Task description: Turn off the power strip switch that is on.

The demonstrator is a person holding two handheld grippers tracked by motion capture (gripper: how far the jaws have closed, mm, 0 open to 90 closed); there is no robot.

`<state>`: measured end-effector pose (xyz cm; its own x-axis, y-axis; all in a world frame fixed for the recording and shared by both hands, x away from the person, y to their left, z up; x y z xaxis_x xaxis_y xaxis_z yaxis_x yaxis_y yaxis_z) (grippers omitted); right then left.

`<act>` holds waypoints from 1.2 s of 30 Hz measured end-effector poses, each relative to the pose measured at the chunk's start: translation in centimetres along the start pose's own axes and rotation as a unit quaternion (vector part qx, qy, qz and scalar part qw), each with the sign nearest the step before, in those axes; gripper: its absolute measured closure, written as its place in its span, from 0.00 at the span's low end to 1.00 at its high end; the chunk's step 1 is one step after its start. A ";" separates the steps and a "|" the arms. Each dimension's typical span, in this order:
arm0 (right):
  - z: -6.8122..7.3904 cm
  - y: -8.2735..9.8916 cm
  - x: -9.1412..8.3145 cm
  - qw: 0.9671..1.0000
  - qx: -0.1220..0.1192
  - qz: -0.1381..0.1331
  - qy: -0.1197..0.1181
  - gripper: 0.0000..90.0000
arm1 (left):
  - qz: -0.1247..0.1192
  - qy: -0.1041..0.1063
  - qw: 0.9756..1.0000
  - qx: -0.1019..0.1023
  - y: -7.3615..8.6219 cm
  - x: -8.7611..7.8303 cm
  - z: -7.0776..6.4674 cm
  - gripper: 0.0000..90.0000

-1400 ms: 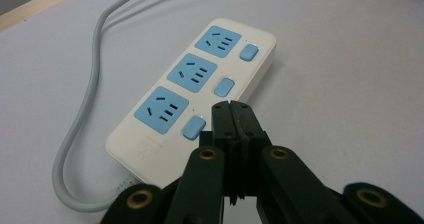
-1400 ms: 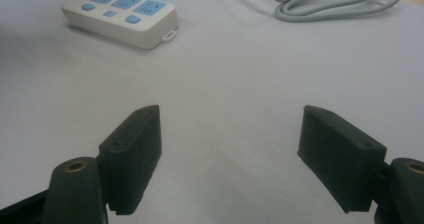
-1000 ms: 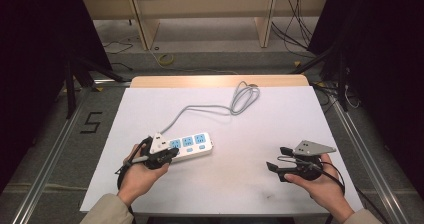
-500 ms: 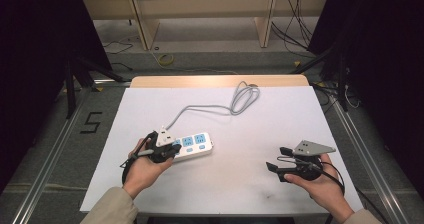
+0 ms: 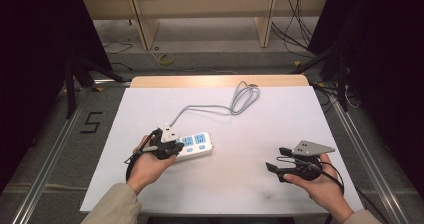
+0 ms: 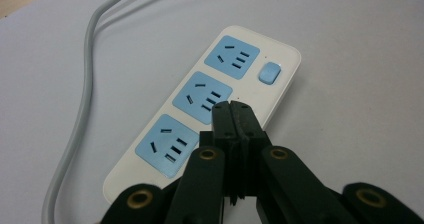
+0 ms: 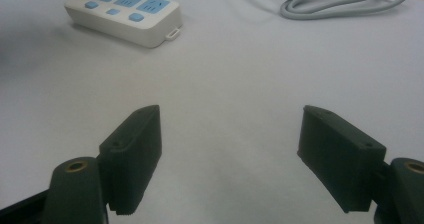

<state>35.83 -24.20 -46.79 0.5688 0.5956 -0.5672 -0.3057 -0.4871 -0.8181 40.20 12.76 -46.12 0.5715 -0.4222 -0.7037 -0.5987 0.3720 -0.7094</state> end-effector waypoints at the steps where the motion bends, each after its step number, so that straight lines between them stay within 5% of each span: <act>1: 0.0 0.0 0.0 1.000 -0.001 0.000 -0.001 0.29 | 0.000 0.000 1.000 -0.001 -0.1 0.1 0.0 1.00; 36: 0.0 0.5 -0.5 1.000 0.004 0.005 0.004 0.29 | 0.040 0.008 0.999 0.010 -1.8 2.5 -0.6 1.00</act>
<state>35.41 -24.77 -46.96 0.5713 0.5856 -0.5751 -0.3181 -0.4879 -0.8128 42.36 10.51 -46.63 0.5129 -0.4042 -0.7573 -0.6305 0.4213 -0.6519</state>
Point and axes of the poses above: each handheld gripper's, and its own axes: x roughly forward along the jaws, y roughly out of its underside, z roughly to its left, the point moved 4 cm from there along x, roughly forward along the jaws, and after that the axes turned 11 degrees about -x, right-handed, at the moved point
